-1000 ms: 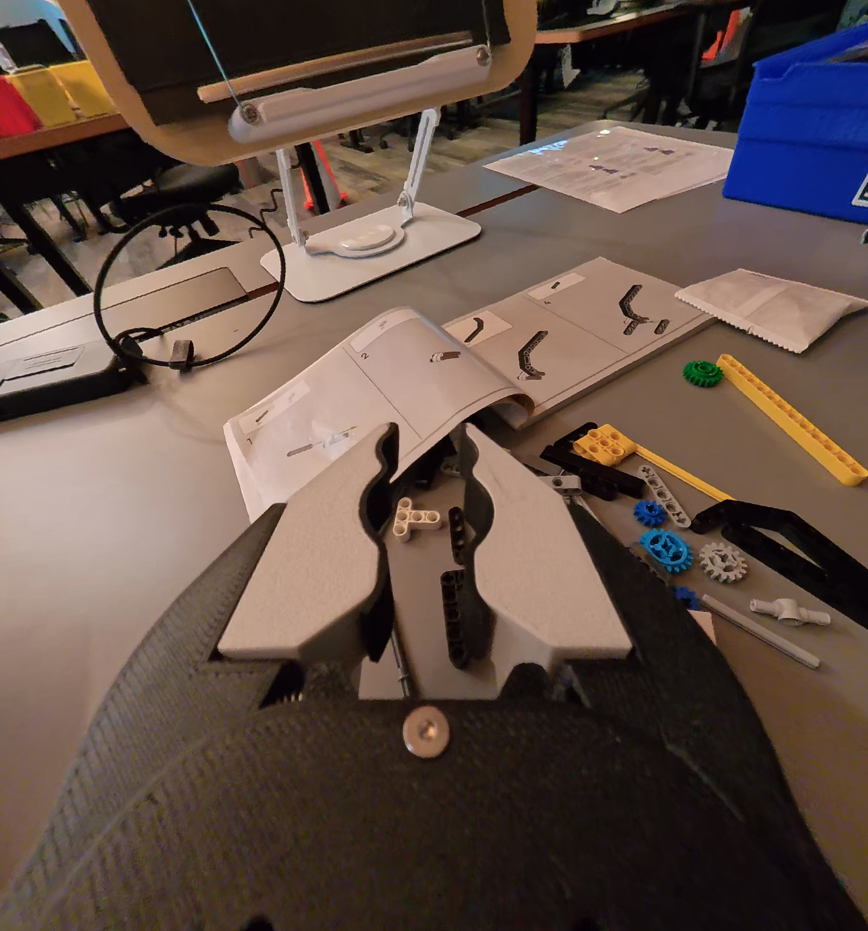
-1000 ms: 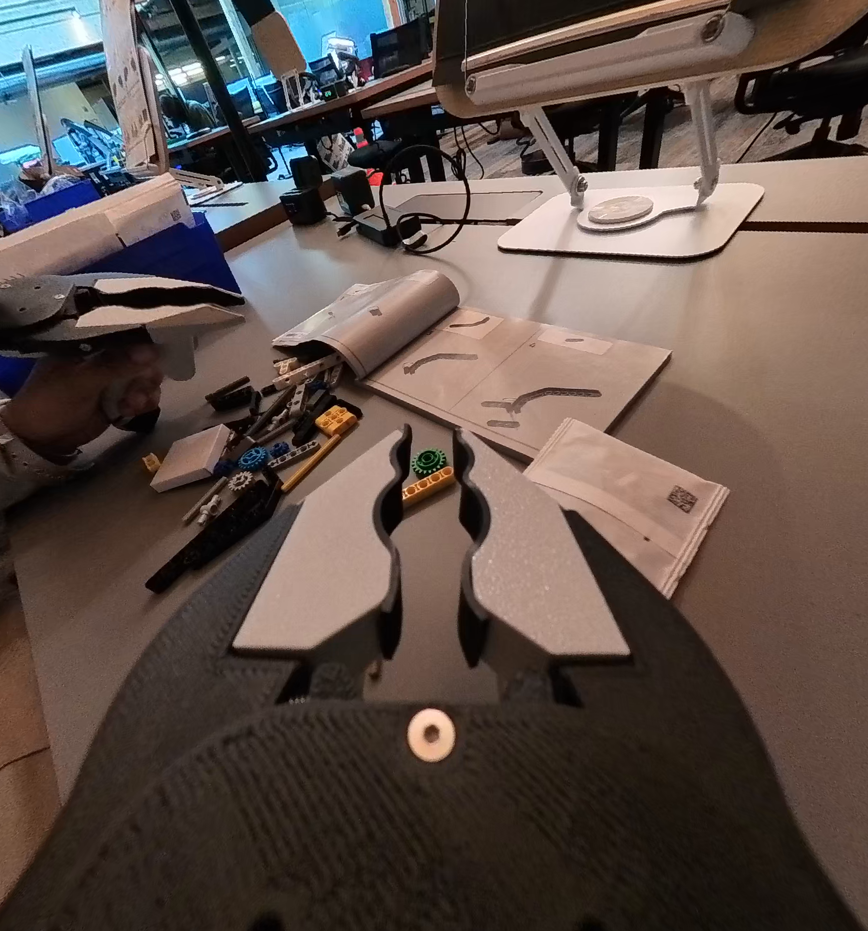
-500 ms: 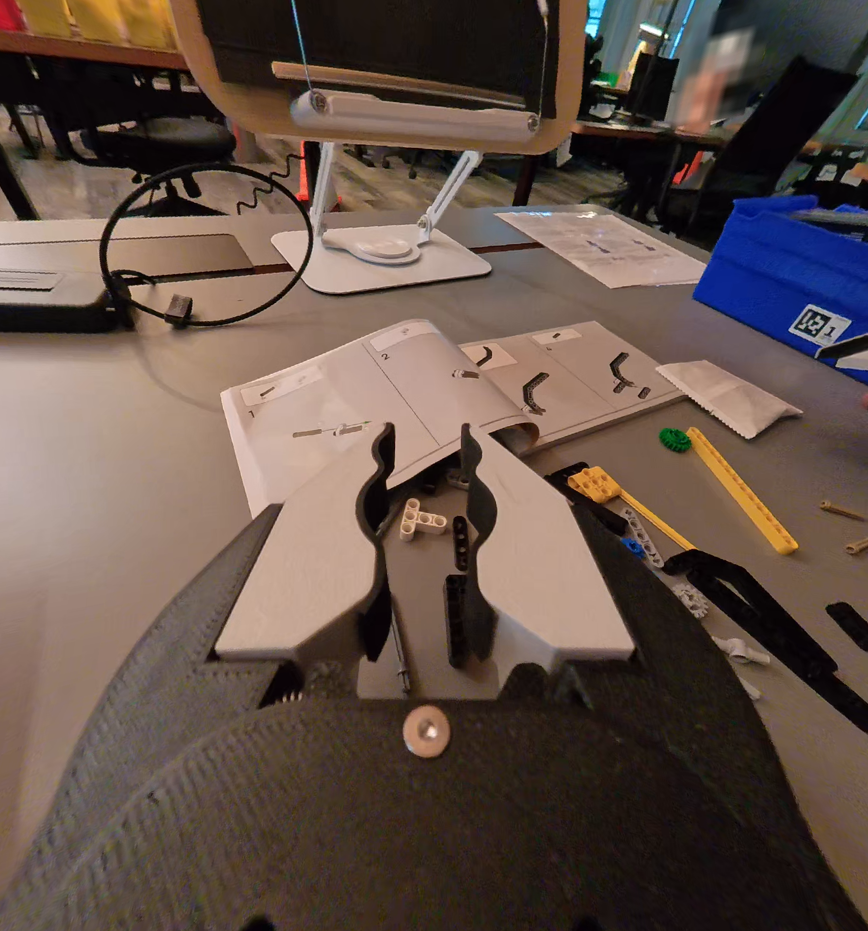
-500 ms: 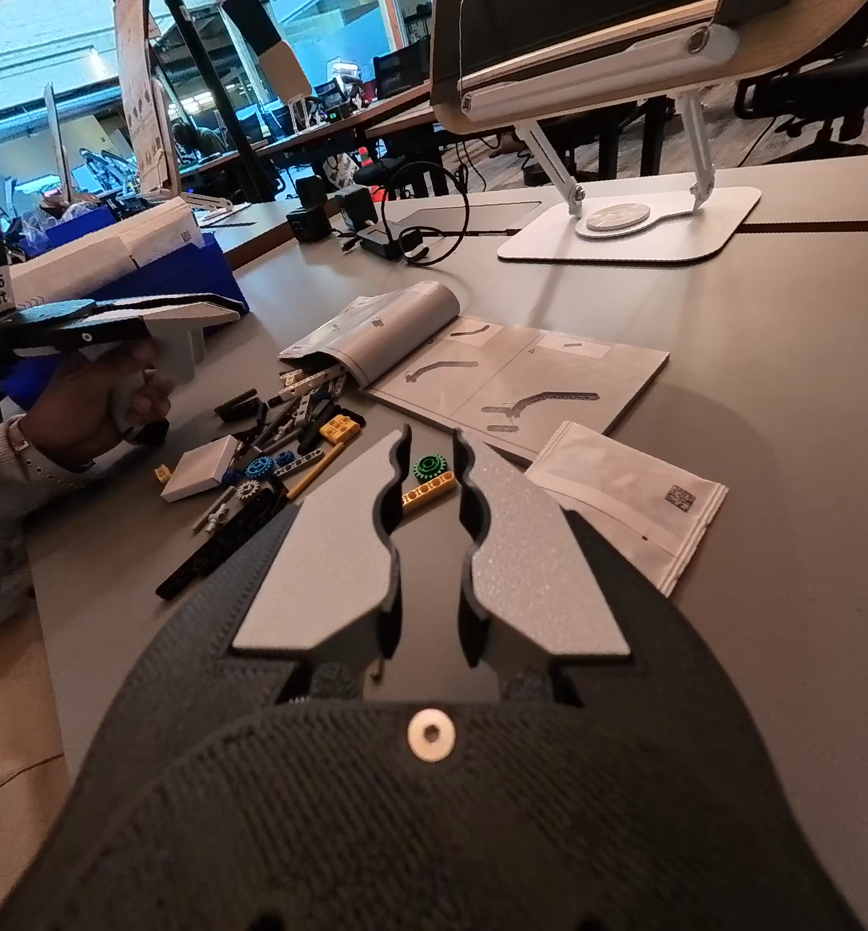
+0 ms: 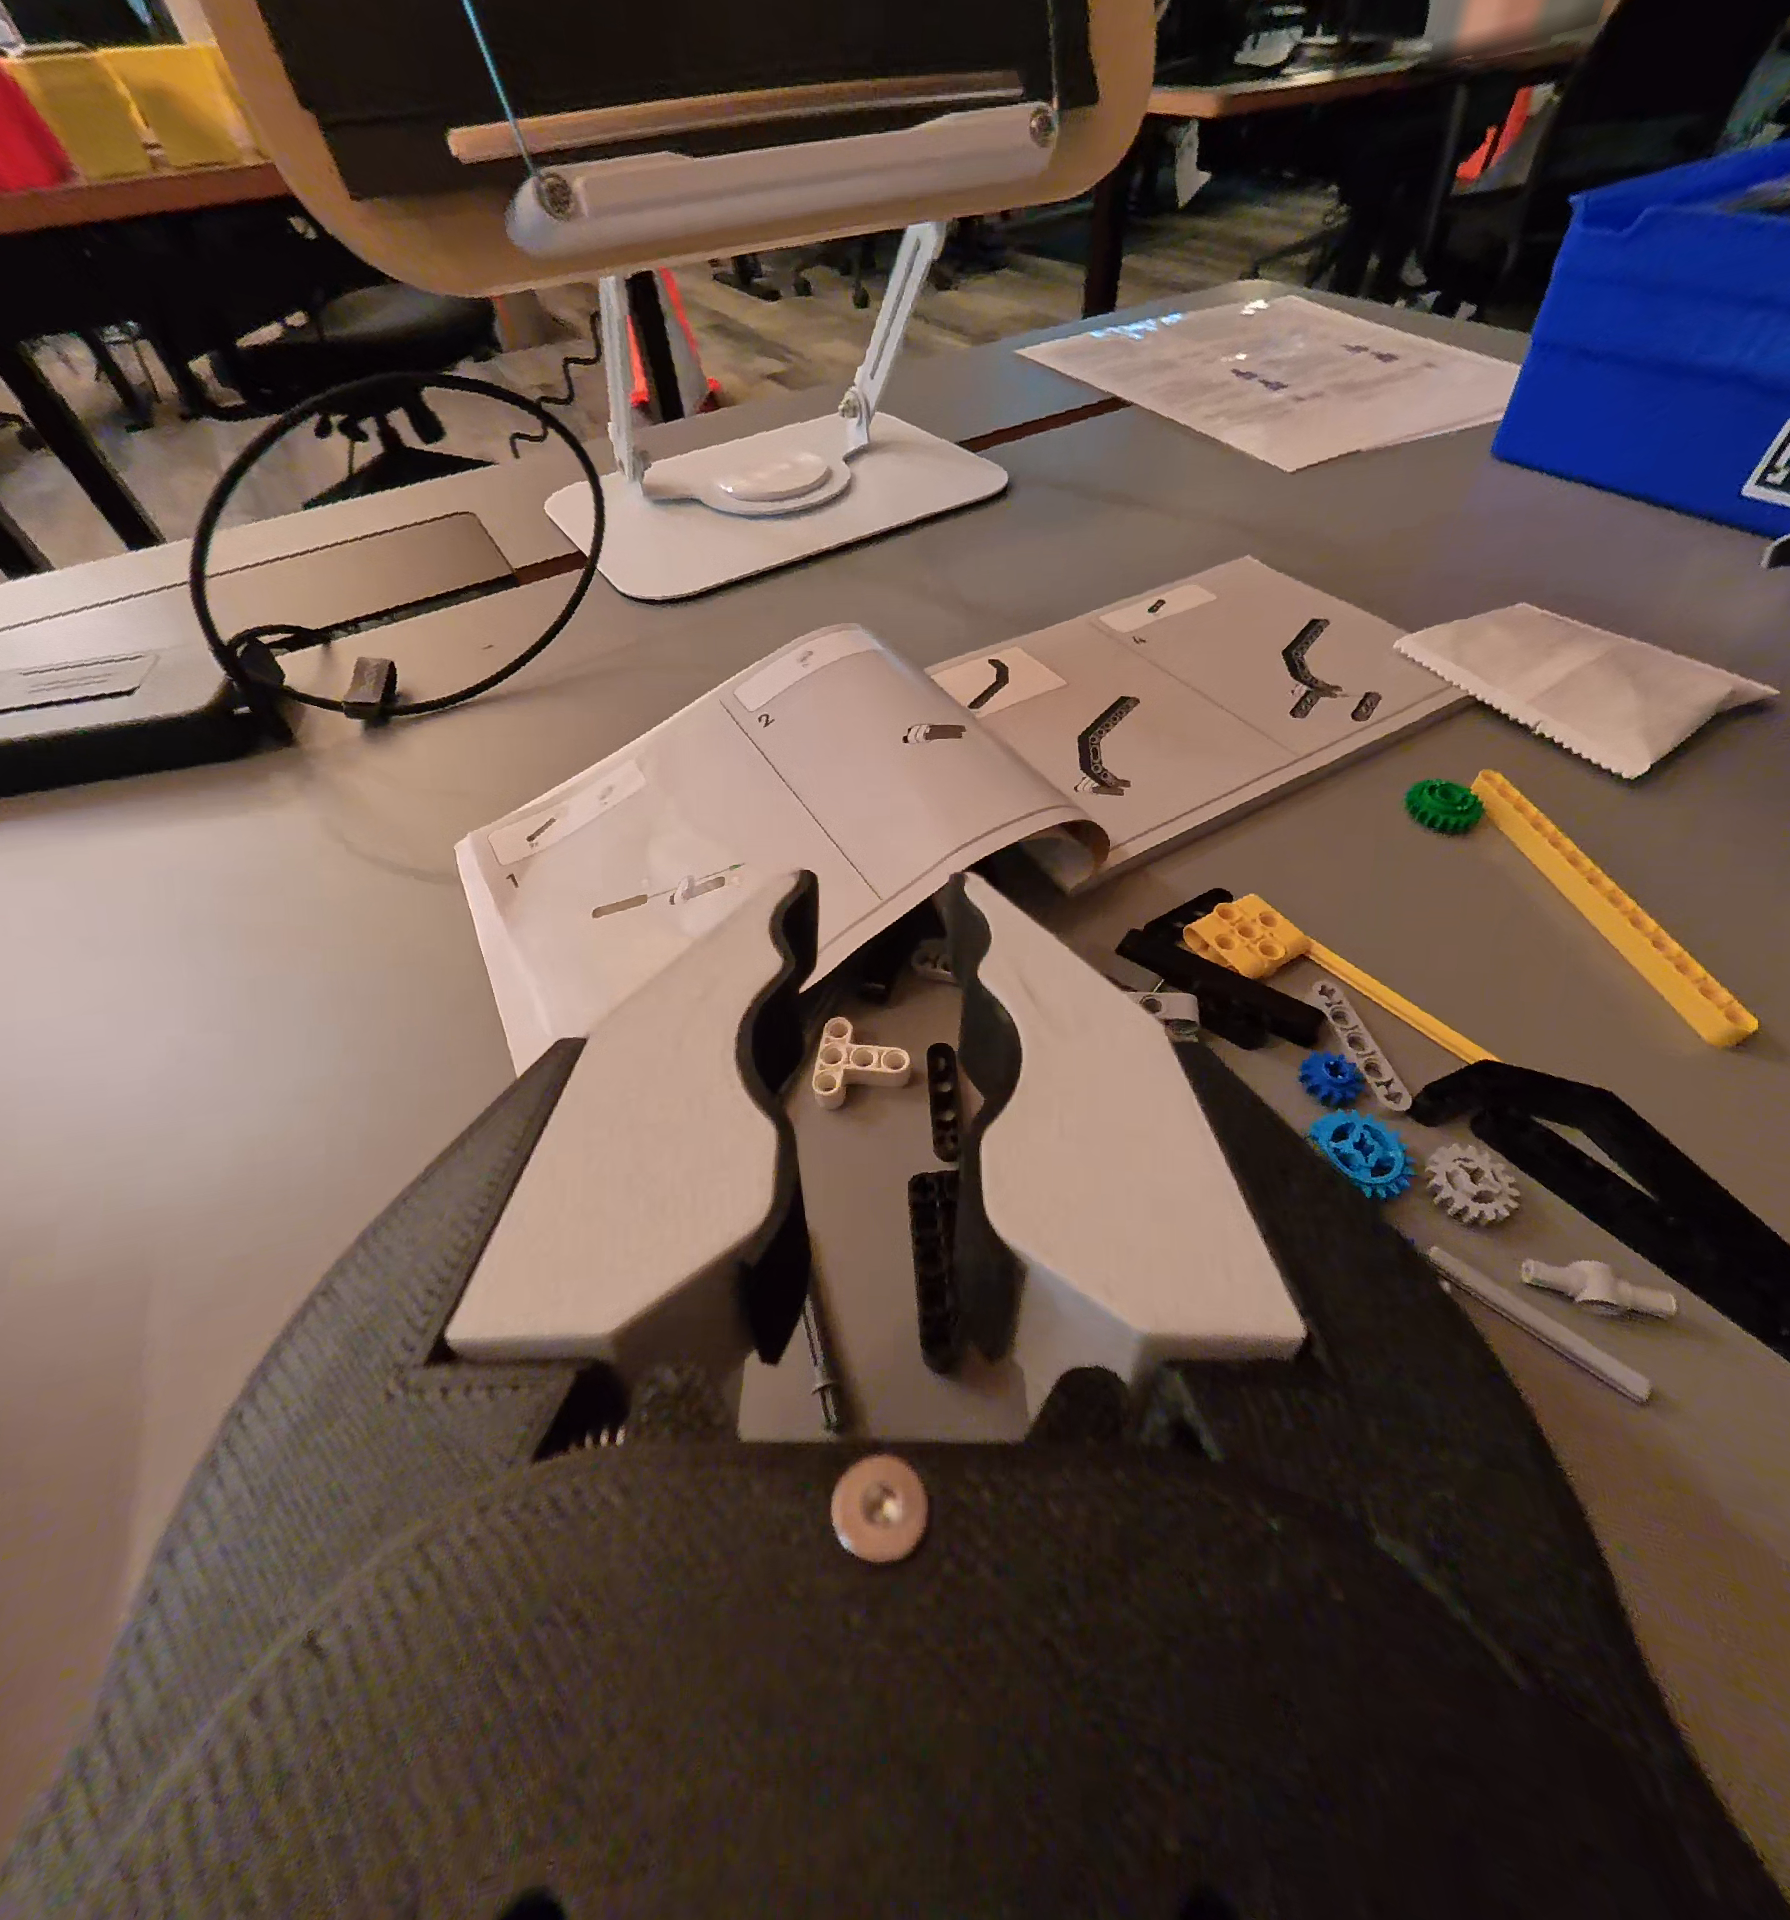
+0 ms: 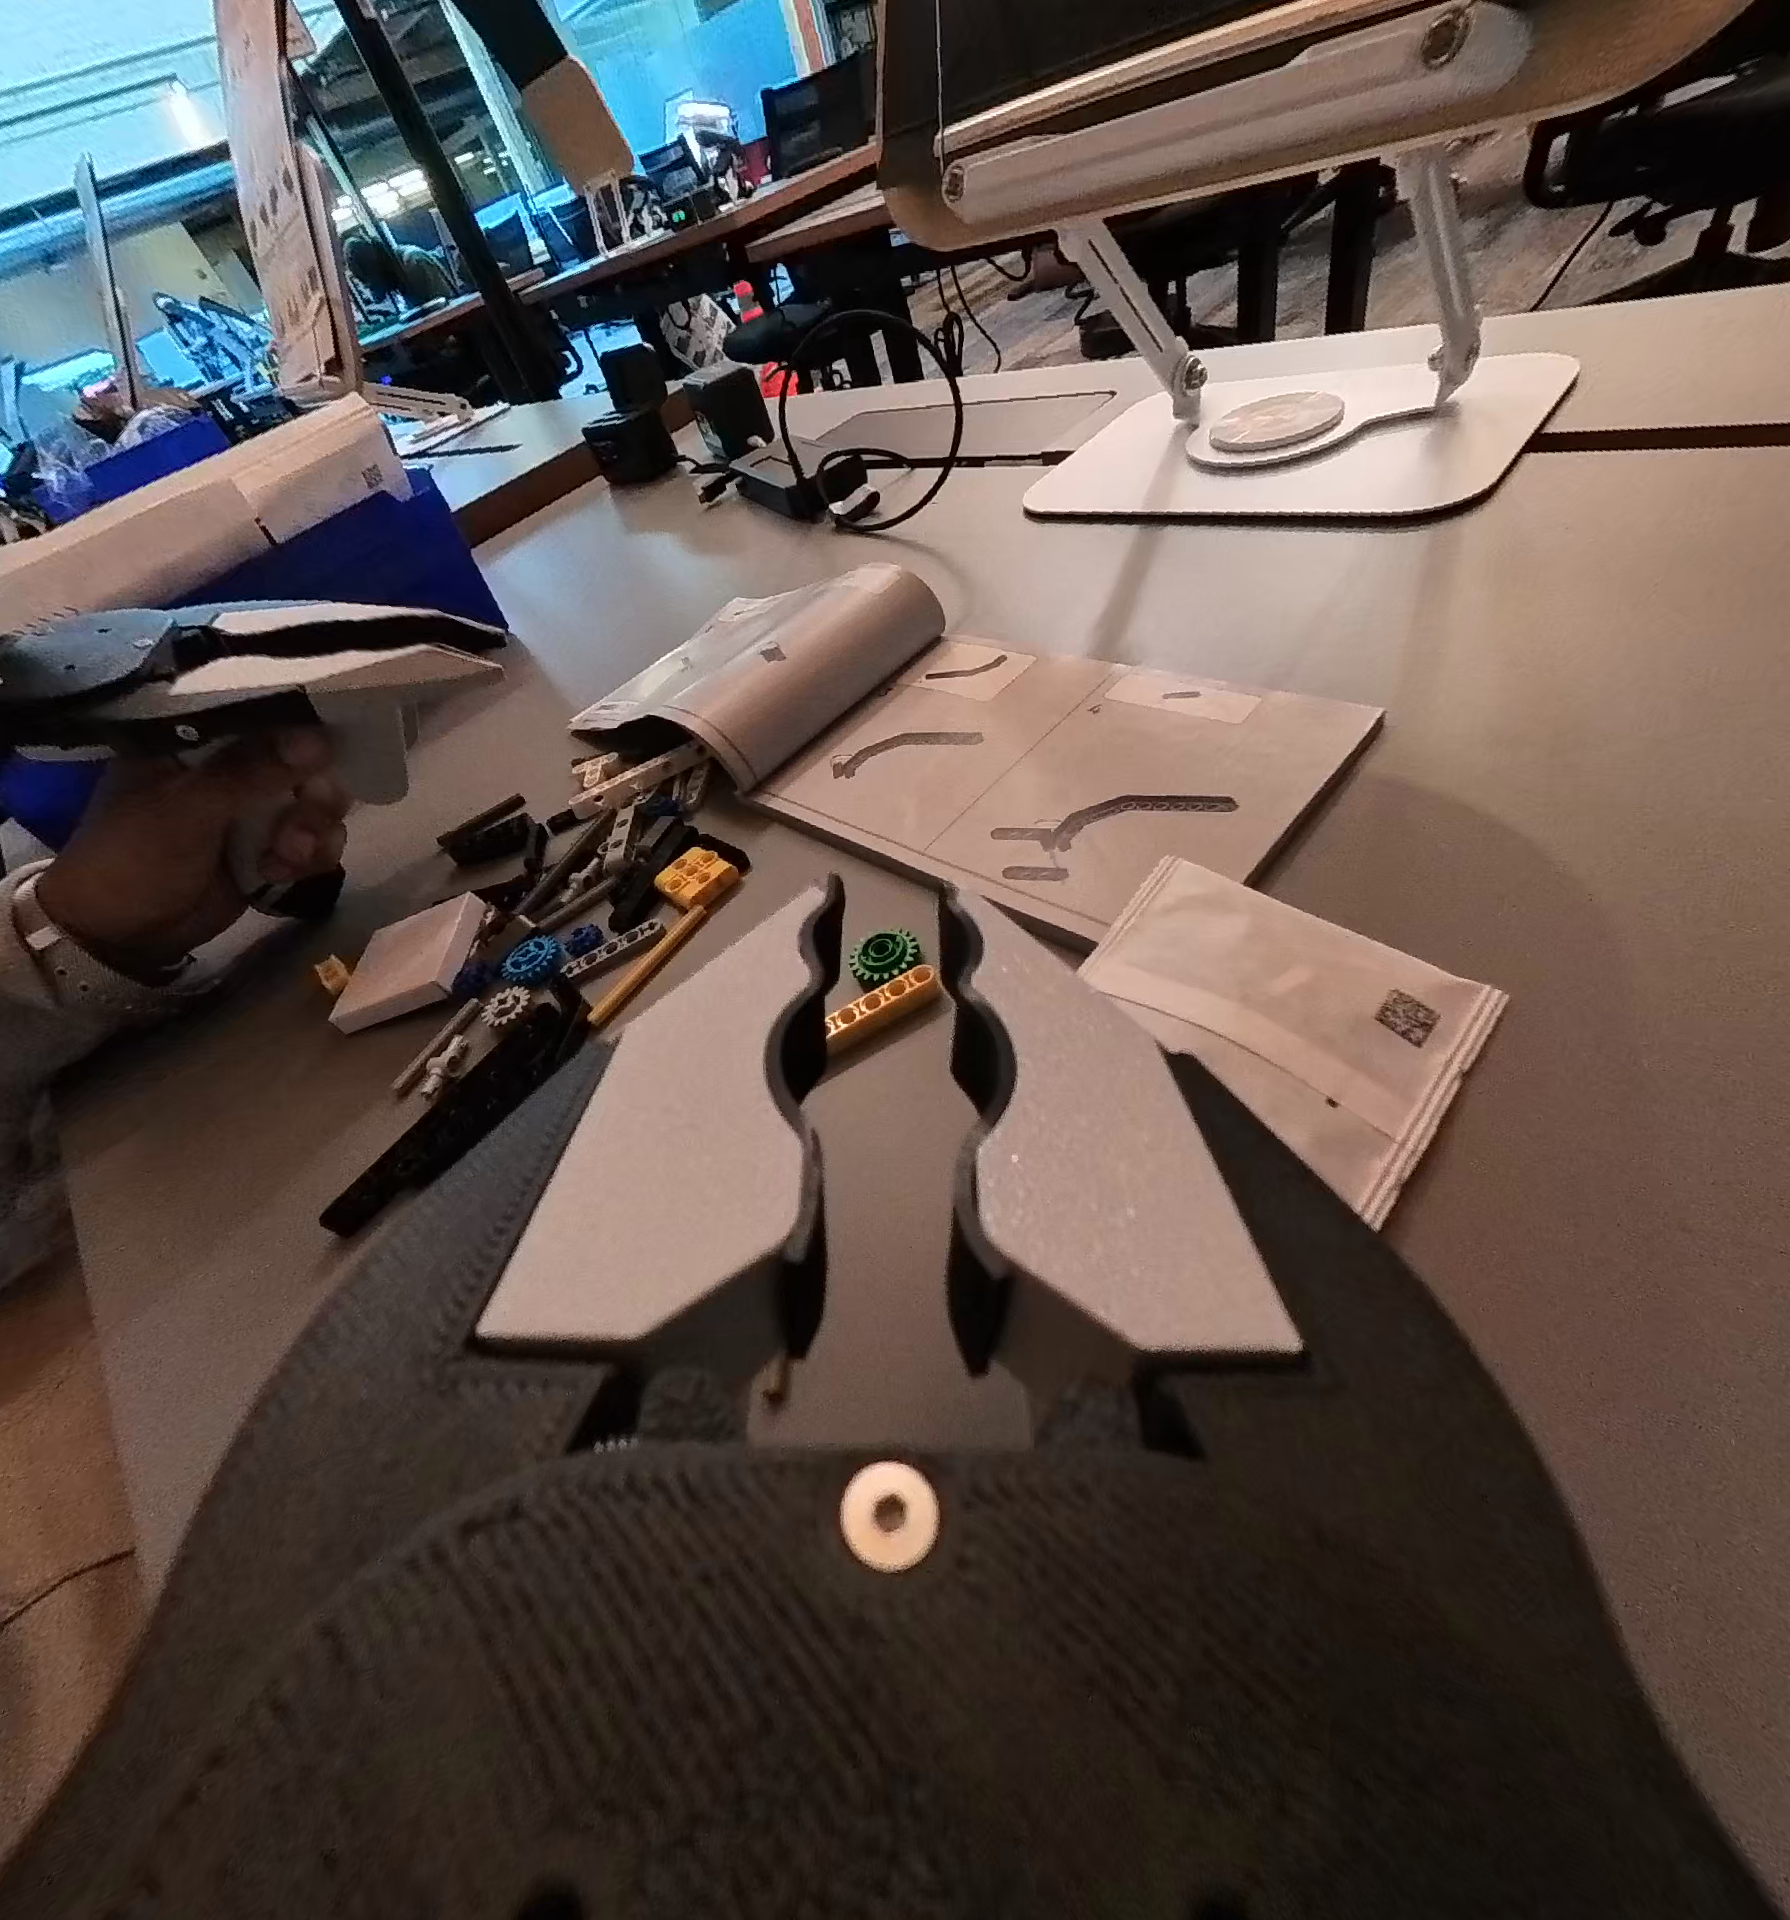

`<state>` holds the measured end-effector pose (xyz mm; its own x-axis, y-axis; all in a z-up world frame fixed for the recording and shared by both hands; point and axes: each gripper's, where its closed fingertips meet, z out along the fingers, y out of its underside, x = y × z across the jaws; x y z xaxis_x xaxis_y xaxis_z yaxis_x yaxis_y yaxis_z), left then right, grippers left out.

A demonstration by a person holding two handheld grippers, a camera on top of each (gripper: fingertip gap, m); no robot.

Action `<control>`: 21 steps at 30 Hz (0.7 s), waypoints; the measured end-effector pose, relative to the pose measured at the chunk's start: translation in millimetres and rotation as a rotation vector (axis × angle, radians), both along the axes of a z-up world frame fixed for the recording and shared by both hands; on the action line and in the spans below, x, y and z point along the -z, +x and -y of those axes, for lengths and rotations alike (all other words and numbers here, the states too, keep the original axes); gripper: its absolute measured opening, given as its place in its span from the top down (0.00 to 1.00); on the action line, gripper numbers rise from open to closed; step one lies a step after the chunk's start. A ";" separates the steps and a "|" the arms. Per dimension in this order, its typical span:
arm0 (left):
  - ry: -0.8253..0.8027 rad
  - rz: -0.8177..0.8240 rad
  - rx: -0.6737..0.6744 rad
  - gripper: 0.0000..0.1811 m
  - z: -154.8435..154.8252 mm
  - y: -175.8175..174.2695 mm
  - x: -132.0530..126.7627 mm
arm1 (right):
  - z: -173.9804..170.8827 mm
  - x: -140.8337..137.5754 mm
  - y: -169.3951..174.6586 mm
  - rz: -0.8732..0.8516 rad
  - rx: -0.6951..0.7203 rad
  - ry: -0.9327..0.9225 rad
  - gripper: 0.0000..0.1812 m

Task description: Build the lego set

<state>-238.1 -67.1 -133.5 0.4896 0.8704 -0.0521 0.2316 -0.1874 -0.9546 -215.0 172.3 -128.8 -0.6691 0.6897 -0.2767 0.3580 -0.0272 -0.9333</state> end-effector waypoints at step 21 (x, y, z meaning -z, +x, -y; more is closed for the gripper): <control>-0.030 0.004 0.014 0.91 -4.0 0.7 2.7 | 15.8 20.0 2.9 0.019 -0.041 0.176 0.91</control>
